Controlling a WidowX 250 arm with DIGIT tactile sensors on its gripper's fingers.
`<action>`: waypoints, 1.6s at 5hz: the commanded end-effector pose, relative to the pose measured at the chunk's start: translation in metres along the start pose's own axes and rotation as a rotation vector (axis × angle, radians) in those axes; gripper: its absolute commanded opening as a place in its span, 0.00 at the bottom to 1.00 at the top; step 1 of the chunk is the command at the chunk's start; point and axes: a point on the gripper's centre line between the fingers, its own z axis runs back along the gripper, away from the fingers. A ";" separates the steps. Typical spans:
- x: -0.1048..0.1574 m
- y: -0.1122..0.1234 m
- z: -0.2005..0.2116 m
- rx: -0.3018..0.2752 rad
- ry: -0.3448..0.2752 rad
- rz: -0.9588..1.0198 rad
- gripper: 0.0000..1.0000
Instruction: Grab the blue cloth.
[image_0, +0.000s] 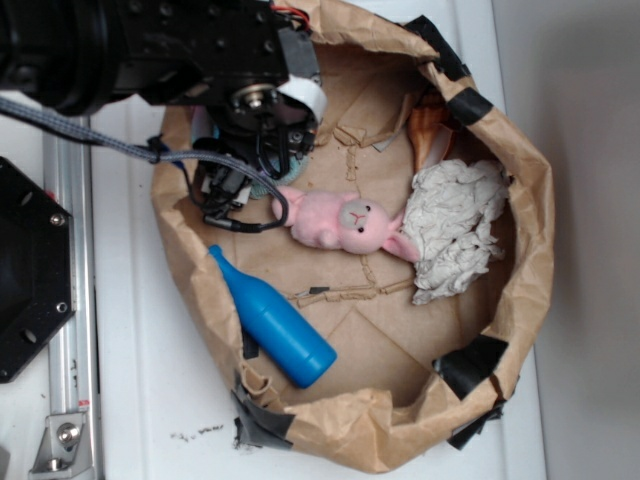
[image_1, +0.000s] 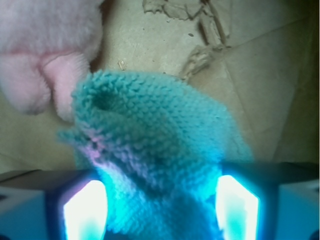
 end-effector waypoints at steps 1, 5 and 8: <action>-0.002 -0.003 0.002 0.052 -0.021 0.045 0.00; 0.041 -0.044 0.110 -0.026 -0.315 0.045 0.00; 0.048 -0.054 0.158 -0.005 -0.292 0.175 0.00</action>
